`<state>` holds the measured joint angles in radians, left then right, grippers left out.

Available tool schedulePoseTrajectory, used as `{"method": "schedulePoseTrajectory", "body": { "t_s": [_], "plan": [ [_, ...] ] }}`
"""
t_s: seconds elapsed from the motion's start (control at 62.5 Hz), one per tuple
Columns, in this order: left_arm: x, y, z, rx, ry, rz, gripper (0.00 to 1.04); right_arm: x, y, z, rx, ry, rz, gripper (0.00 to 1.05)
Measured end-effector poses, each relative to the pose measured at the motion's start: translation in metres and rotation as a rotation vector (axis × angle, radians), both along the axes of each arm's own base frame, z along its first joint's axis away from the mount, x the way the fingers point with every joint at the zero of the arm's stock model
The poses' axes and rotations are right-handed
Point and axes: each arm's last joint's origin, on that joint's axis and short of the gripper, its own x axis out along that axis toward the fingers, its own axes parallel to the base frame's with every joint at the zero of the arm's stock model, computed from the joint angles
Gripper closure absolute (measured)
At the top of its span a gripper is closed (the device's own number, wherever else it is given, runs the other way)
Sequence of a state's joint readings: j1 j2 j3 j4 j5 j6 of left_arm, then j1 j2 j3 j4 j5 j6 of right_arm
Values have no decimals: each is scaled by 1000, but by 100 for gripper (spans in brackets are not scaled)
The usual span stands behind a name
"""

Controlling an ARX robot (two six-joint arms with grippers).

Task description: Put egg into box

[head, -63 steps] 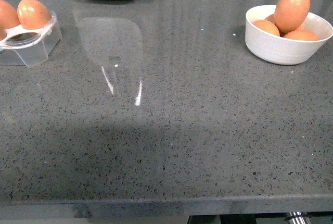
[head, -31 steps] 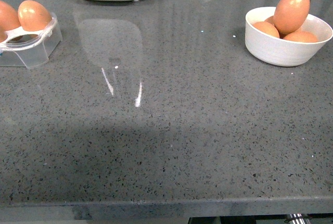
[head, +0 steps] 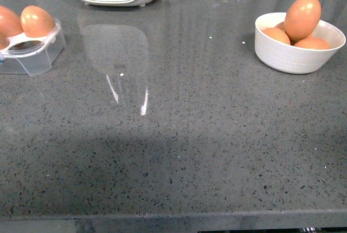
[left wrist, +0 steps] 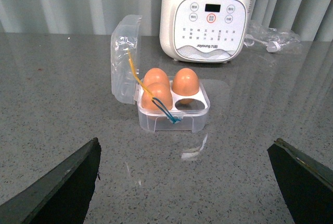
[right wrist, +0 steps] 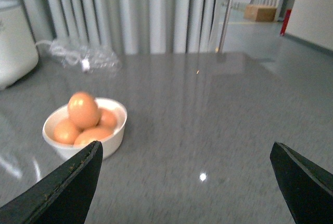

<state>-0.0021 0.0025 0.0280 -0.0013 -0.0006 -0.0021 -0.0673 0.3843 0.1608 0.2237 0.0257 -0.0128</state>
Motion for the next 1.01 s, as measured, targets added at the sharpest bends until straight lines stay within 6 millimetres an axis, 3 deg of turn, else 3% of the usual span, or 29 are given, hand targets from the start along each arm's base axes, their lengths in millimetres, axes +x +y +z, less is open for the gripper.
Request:
{"method": "schedulePoseTrajectory", "body": {
  "t_s": [0.208,0.368,0.544,0.784,1.008],
  "plan": [
    [0,0,0,0,0,0,7,59,-16,37,38,-10,-25,7],
    [0,0,0,0,-1,0,7,107,-11,40,132,142,70,7],
    [0,0,0,0,0,0,7,147,3,44,151,240,147,7],
    [0,0,0,0,0,0,7,174,25,42,56,343,279,7],
    [0,0,0,0,0,0,7,185,31,34,18,391,362,7]
  ]
}}
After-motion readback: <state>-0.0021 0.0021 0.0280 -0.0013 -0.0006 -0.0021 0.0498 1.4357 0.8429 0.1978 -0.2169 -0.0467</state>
